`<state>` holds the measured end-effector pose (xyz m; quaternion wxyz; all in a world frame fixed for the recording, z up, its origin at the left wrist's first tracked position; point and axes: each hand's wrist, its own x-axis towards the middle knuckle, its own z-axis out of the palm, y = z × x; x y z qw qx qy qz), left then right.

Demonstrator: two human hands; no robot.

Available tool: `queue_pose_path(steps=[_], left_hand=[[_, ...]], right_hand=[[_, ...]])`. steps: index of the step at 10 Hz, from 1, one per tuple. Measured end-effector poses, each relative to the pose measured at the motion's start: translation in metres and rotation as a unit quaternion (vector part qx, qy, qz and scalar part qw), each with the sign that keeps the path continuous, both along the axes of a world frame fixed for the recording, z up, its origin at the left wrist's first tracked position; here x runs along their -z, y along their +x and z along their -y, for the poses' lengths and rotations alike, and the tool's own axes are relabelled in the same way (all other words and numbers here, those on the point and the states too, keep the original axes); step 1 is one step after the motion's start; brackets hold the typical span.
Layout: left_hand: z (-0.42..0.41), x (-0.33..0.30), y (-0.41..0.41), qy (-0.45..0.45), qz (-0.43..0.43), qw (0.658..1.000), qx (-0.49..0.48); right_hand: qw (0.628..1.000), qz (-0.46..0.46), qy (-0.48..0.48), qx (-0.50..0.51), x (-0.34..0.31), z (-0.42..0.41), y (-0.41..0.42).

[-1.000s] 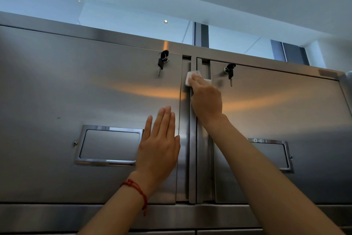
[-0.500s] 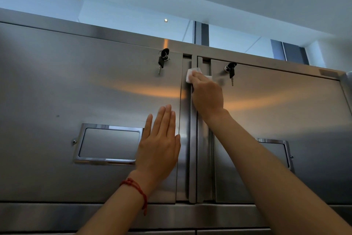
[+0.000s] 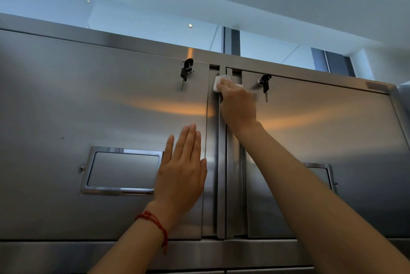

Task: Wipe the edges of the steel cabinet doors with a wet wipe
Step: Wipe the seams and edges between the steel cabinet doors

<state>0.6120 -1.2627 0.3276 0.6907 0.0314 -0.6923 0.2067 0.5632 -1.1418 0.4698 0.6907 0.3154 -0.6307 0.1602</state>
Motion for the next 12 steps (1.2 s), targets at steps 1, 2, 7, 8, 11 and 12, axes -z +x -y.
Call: queue_pose_path(steps=[1,2,7,8,11,12], left_hand=[[0.000,0.001,0.001,0.003,0.003,1.000,0.001],[-0.001,0.001,0.002,0.004,0.005,1.000,-0.003],[-0.003,0.000,0.003,0.012,0.015,1.000,-0.004],[-0.002,0.000,0.002,0.010,0.014,1.000,-0.001],[-0.003,0.000,0.002,0.015,0.017,1.000,-0.001],[-0.002,0.001,0.002,0.011,0.013,1.000,0.003]], right_hand=[[1.000,-0.010,0.001,-0.025,0.010,0.000,-0.002],[0.999,-0.026,0.000,-0.047,0.021,-0.001,-0.002],[0.994,-0.070,-0.012,-0.083,0.052,-0.002,0.000],[0.995,-0.052,-0.015,-0.085,0.046,-0.001,0.002],[0.993,-0.052,-0.022,-0.102,0.055,0.001,0.003],[0.995,-0.032,-0.020,-0.094,0.050,0.002,0.001]])
